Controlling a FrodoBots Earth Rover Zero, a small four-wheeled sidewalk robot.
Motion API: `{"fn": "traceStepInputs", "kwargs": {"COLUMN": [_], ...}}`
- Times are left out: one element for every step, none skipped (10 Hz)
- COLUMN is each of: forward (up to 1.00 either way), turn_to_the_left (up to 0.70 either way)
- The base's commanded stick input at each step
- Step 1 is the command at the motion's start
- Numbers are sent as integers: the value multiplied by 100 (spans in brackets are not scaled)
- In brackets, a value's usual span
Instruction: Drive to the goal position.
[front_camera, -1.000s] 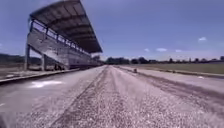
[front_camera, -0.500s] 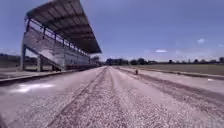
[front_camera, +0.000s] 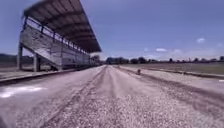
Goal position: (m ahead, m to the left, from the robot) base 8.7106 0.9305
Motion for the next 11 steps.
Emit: {"fn": "traceStepInputs", "kwargs": {"forward": [100,100,100,100,100,100,100,100,100,100,100], "turn_to_the_left": [0,0,0,0,0,0,0,0,0,0,0]}}
